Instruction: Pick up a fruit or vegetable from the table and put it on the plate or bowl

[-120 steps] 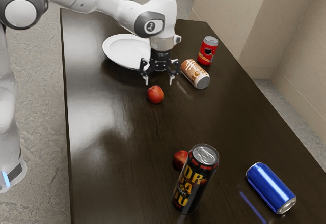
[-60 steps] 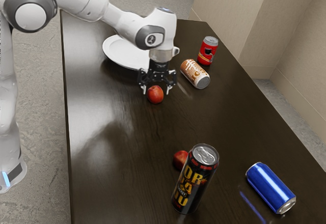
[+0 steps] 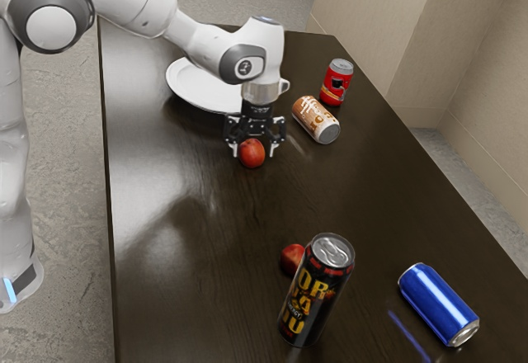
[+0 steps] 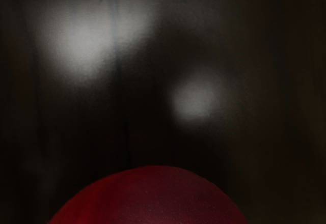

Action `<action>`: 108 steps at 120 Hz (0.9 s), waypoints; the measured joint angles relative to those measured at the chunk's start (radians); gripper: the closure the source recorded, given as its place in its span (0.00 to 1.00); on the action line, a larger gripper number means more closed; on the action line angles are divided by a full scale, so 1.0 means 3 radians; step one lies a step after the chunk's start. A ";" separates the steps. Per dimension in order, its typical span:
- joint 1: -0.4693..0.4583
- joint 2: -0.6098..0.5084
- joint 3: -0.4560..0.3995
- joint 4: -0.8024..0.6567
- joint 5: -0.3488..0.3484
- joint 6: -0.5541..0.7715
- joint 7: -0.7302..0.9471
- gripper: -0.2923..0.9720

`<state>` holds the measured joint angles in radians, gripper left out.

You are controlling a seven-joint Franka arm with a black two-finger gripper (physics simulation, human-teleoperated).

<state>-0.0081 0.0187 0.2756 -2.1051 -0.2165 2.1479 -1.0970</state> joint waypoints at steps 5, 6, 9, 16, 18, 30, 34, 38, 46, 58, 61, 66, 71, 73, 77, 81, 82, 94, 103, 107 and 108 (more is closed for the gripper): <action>0.0019 0.0006 0.0001 -0.0003 -0.0012 0.0001 -0.0011 0.37; 0.0023 0.0007 0.0001 -0.0003 -0.0013 0.0002 -0.0015 0.38; 0.0036 0.0008 0.0001 -0.0004 -0.0016 0.0002 -0.0026 0.42; 0.0065 0.0012 0.0002 -0.0004 -0.0022 0.0002 -0.0052 0.46; 0.0071 0.0012 0.0002 -0.0003 -0.0024 0.0002 -0.0060 0.47; 0.0101 -0.0047 0.0006 0.0003 -0.0015 0.0001 -0.0122 0.50; 0.0111 -0.0100 0.0003 0.0008 -0.0008 0.0001 -0.0144 0.50; 0.0117 -0.0165 0.0001 0.0015 0.0014 0.0000 -0.0164 0.50; 0.0099 -0.0308 0.0021 0.0052 0.0089 -0.0009 -0.0198 0.49; 0.0199 -0.0440 0.0041 0.0294 0.0244 -0.0117 -0.0223 0.48; 0.0294 -0.0444 0.0043 0.0350 0.0267 -0.0156 -0.0213 0.48; 0.0503 -0.0419 0.0045 0.0410 0.0287 -0.0213 -0.0182 0.48; 0.0702 -0.0390 0.0046 0.0438 0.0296 -0.0261 -0.0144 0.48; 0.0768 -0.0375 0.0046 0.0446 0.0298 -0.0277 -0.0128 0.48; 0.0873 -0.0343 0.0047 0.0455 0.0293 -0.0307 -0.0096 0.48; 0.0943 -0.0310 0.0047 0.0485 0.0285 -0.0332 -0.0063 0.48; 0.0956 -0.0302 0.0047 0.0496 0.0283 -0.0338 -0.0055 0.48; 0.1007 -0.0251 0.0047 0.0578 0.0272 -0.0392 0.0044 0.48; 0.1012 -0.0223 0.0058 0.0667 0.0262 -0.0419 0.0138 0.48; 0.1032 -0.0173 0.0072 0.0763 0.0246 -0.0435 0.0186 0.48; 0.1039 -0.0161 0.0075 0.0782 0.0242 -0.0440 0.0198 0.48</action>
<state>0.3036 -0.0298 0.2981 -1.8706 -0.1440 2.0160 -1.0376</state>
